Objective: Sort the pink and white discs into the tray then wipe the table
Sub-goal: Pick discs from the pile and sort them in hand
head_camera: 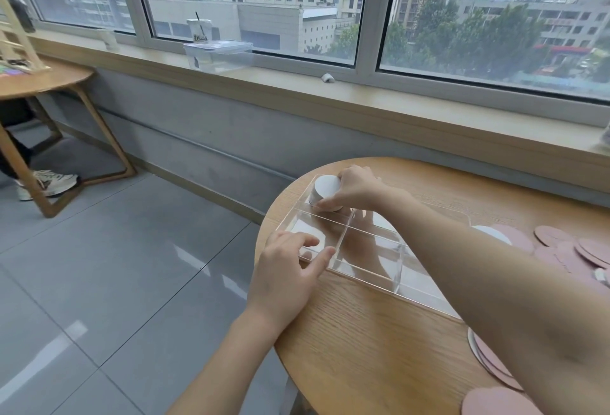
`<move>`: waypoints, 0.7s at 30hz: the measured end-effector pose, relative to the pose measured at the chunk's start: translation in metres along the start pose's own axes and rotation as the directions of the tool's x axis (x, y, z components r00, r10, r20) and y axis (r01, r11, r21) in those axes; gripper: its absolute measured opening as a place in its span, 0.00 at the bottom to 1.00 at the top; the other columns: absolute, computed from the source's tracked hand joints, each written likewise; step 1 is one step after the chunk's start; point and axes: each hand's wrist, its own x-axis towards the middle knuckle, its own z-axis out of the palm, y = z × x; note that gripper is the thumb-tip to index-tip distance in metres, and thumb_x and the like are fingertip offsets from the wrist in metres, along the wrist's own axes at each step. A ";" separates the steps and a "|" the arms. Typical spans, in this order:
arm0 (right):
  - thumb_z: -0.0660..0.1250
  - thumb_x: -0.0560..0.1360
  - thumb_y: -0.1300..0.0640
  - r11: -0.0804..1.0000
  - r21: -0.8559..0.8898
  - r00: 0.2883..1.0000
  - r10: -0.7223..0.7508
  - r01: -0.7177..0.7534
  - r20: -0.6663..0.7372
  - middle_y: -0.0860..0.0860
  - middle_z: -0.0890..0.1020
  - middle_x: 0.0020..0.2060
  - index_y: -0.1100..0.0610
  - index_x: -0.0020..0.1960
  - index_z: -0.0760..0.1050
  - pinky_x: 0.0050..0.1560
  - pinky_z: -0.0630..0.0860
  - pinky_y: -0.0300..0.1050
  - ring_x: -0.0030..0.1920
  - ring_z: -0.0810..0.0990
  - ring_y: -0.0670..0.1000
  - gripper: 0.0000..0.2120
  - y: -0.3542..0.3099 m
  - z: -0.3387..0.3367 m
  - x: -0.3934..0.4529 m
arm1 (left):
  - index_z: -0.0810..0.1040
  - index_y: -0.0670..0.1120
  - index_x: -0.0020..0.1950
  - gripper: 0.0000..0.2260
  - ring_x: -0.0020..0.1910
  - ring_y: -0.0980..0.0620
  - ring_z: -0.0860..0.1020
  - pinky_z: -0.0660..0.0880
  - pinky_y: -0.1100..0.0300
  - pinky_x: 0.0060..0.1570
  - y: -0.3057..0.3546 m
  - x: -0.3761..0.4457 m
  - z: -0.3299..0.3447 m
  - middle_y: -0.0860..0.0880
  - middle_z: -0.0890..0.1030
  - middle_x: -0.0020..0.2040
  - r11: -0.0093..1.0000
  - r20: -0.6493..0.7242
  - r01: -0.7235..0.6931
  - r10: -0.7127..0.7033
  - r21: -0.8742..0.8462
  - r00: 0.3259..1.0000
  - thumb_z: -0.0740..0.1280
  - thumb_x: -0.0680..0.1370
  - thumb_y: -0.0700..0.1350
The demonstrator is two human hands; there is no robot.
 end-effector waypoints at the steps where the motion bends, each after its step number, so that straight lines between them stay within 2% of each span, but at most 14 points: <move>1: 0.74 0.60 0.29 1.000 0.006 1.000 0.005 -0.005 0.014 0.49 0.77 0.41 0.55 0.43 0.77 0.45 0.71 0.49 0.52 0.73 0.56 0.30 0.000 -0.001 0.000 | 0.85 0.49 0.52 0.11 0.56 0.62 0.73 0.68 0.76 0.51 0.000 0.000 0.000 0.60 0.81 0.48 1.000 0.001 0.002 -0.002 -0.001 1.000 0.74 0.77 0.56; 3: 0.74 0.57 0.28 1.000 0.028 0.999 0.012 -0.013 0.042 0.50 0.78 0.42 0.54 0.42 0.77 0.47 0.77 0.50 0.51 0.76 0.56 0.31 -0.001 -0.001 0.001 | 0.85 0.49 0.52 0.11 0.56 0.63 0.73 0.67 0.77 0.52 0.000 -0.001 -0.001 0.60 0.81 0.48 1.000 0.002 -0.001 0.001 0.004 1.000 0.74 0.77 0.56; 6: 0.75 0.56 0.29 0.999 0.046 0.998 0.015 -0.018 0.063 0.51 0.79 0.43 0.54 0.42 0.76 0.47 0.79 0.50 0.51 0.77 0.56 0.30 -0.002 -0.002 0.001 | 0.85 0.49 0.52 0.12 0.55 0.64 0.71 0.66 0.79 0.52 0.002 -0.001 -0.001 0.59 0.82 0.48 1.000 0.002 -0.009 0.009 0.005 1.000 0.74 0.77 0.56; 14: 0.77 0.61 0.33 0.996 0.087 0.996 -0.011 0.003 0.093 0.52 0.80 0.46 0.55 0.45 0.77 0.32 0.71 0.43 0.48 0.79 0.53 0.28 0.000 -0.007 0.000 | 0.85 0.49 0.51 0.12 0.57 0.62 0.73 0.63 0.81 0.52 0.001 -0.001 -0.001 0.59 0.82 0.48 1.000 0.007 -0.006 0.006 0.012 1.000 0.74 0.77 0.56; 19: 0.80 0.60 0.35 0.992 0.123 0.996 -0.030 0.020 0.083 0.49 0.79 0.44 0.53 0.46 0.75 0.31 0.70 0.43 0.43 0.78 0.48 0.28 0.008 -0.006 0.004 | 0.85 0.50 0.51 0.12 0.56 0.61 0.73 0.63 0.81 0.52 -0.001 -0.002 0.000 0.59 0.82 0.48 1.000 0.004 -0.012 0.012 0.028 1.000 0.74 0.77 0.57; 21: 0.81 0.60 0.36 0.985 0.171 0.997 -0.048 0.037 0.060 0.48 0.79 0.46 0.53 0.50 0.76 0.31 0.70 0.42 0.44 0.79 0.48 0.29 0.013 -0.001 0.005 | 0.85 0.50 0.51 0.12 0.57 0.61 0.74 0.63 0.80 0.52 -0.002 -0.002 0.000 0.59 0.82 0.48 1.000 0.008 -0.012 0.012 0.028 1.000 0.74 0.77 0.58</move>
